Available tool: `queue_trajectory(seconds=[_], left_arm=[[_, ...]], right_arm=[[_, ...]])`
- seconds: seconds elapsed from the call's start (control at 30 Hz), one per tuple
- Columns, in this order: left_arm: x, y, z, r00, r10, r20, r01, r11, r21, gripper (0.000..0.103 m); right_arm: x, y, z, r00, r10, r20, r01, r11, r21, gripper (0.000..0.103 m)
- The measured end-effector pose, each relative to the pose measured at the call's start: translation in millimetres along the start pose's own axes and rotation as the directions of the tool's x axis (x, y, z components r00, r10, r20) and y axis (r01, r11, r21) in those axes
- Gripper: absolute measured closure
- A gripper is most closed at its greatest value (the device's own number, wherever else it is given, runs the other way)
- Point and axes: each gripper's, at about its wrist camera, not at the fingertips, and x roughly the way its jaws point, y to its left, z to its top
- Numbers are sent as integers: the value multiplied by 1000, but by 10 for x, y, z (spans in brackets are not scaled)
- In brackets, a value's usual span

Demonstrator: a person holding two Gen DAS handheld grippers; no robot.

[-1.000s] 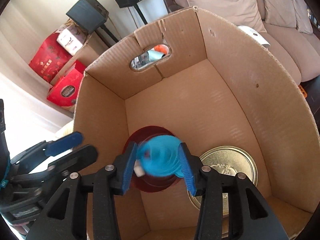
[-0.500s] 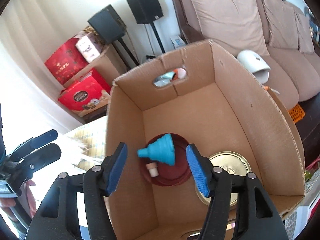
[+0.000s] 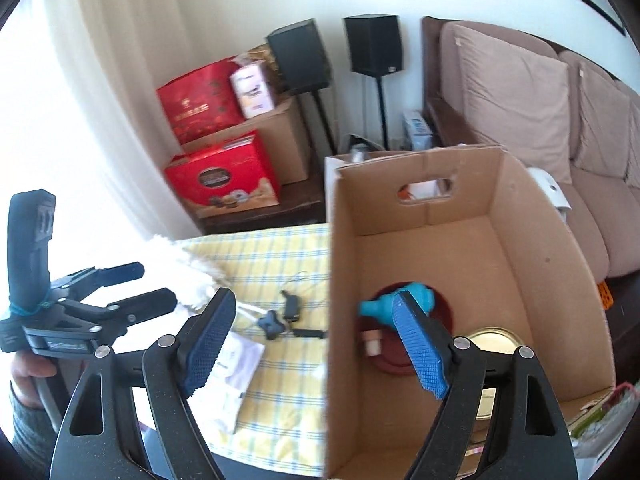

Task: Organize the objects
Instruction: 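Move both tools back over the table toward white duster and envelopes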

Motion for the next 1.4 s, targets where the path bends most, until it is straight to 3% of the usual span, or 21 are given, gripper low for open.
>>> queue_trajectory(seconds=[0.63, 1.1, 1.2, 1.4], left_arm=[[-214, 887, -420, 995, 94, 10, -93, 991, -96, 0], [8, 1954, -971, 980, 186, -63, -196, 954, -226, 0], [146, 2197, -1072, 982, 170, -87, -188, 941, -281, 0], [347, 2604, -1173, 994, 73, -87, -102, 908, -407, 0]], right_arm=[[514, 695, -202, 996, 43, -74, -51, 993, -107, 21], [1000, 929, -652, 979, 95, -179, -114, 989, -95, 21], [1113, 946, -768, 973, 102, -208, -121, 989, -83, 21], [1313, 877, -958, 956, 133, -262, -141, 990, -13, 21]])
